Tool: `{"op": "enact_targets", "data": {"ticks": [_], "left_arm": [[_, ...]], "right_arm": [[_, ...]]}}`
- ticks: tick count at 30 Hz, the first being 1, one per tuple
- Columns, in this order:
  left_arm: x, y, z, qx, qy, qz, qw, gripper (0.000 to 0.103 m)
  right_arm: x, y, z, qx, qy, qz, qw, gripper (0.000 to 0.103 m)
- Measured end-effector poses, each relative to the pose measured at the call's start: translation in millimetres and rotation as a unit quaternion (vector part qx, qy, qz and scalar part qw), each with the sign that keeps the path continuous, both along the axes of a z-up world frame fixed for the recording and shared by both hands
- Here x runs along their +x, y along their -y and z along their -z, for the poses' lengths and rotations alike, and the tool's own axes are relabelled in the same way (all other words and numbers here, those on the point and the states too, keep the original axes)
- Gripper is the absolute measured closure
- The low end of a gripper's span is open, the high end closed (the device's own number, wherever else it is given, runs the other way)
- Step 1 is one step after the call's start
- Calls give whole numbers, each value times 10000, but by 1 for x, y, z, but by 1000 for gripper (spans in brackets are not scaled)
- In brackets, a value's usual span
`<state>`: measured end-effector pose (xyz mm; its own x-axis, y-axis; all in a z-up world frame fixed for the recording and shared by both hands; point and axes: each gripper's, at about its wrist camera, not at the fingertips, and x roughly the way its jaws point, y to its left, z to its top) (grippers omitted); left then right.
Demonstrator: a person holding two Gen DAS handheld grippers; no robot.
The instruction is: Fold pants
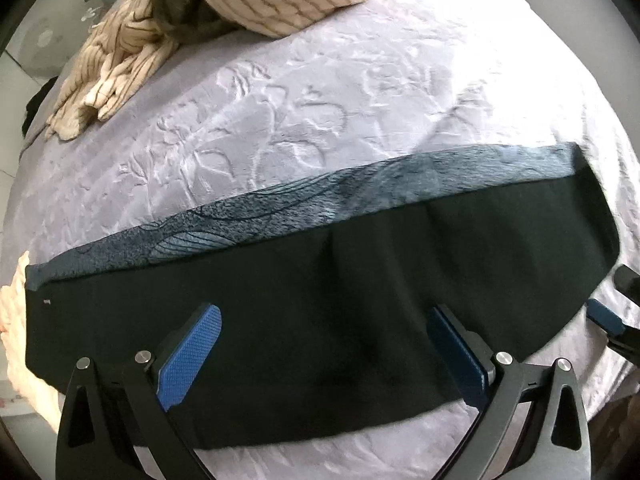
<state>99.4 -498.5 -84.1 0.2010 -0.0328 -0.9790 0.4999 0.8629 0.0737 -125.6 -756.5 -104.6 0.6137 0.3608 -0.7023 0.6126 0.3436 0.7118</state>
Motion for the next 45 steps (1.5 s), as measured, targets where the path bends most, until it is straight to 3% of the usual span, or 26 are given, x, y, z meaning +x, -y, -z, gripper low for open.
{"op": "enact_targets", "data": {"ticks": [3,5,12,13,16,18,26,39,40,42,43,44,45], "left_arm": [[7,-5,25,200,-174,-89,9996,0],[9,-10,38,84,-342,-239,9991,0],[9,-11,39,39,-283,-195,9994,0],[9,-11,37,46,-266,-190,9995,0],[10,-11,23,-85,-109,-177,9997,0],[12,-11,21,-114,-108,-172,9997,0],[16,-10,29,131,-97,-177,9997,0],[5,-7,30,160,-105,-176,9997,0],[5,-7,30,158,-105,-178,9997,0],[5,-8,31,158,-113,-179,9997,0],[5,-8,29,147,-114,-181,9997,4],[5,-9,27,109,-106,-181,9997,22],[5,-9,23,6,-146,-180,9997,30]], "right_arm": [[-4,5,9,148,82,145,9998,25],[-5,7,12,245,201,219,9993,26],[16,22,31,547,455,454,9964,27],[21,23,30,574,479,425,9963,30],[26,21,15,607,970,235,9932,62],[25,19,9,562,1074,158,9925,63],[39,10,39,552,555,70,9969,60],[39,14,45,601,506,91,9969,61],[38,14,45,574,489,77,9971,62],[38,13,41,408,419,52,9983,75],[39,12,37,275,390,39,9989,83],[40,11,34,248,417,44,9988,86],[40,11,30,215,457,55,9987,87]]}}
